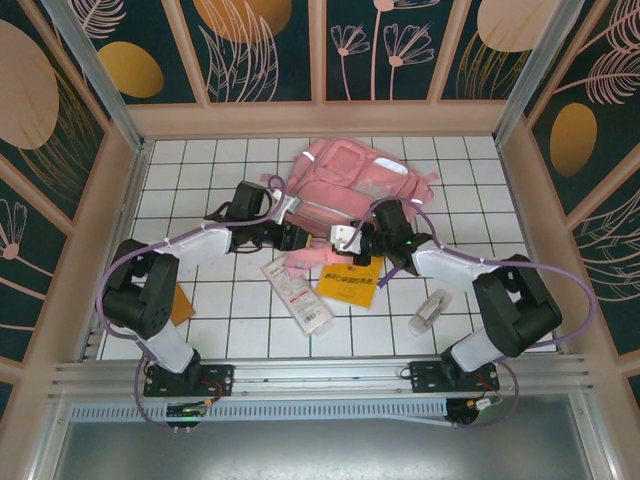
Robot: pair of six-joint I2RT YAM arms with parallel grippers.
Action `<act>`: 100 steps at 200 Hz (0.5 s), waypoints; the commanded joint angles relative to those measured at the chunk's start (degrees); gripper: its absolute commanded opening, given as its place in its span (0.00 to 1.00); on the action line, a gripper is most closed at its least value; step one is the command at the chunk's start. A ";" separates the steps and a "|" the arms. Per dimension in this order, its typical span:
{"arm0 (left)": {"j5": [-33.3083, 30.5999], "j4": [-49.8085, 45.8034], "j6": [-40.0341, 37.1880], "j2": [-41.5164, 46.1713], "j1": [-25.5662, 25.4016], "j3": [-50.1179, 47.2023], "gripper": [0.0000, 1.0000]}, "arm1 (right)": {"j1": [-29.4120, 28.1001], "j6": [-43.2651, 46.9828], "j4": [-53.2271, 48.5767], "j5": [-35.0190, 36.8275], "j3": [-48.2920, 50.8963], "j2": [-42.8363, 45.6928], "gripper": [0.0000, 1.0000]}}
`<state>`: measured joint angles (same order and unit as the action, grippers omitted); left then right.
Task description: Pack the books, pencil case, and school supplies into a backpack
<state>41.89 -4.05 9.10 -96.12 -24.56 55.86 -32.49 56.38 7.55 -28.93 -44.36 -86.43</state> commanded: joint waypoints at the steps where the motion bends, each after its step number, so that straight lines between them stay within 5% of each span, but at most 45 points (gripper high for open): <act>1: -4.85 -9.22 -1.04 -0.16 -0.31 1.94 0.37 | -0.38 -1.89 4.09 2.19 -4.10 -0.01 0.00; 35: -4.37 -11.53 -0.82 1.45 -0.32 2.69 0.37 | -0.34 -1.95 3.95 2.67 -4.11 0.03 0.00; 100: 8.41 -9.82 2.06 0.93 -0.34 3.45 0.41 | -0.61 -3.12 6.98 6.86 -3.42 -0.16 0.00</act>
<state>42.87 -11.68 9.54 -95.68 -24.56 58.19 -33.01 54.54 7.29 -25.47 -45.32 -87.07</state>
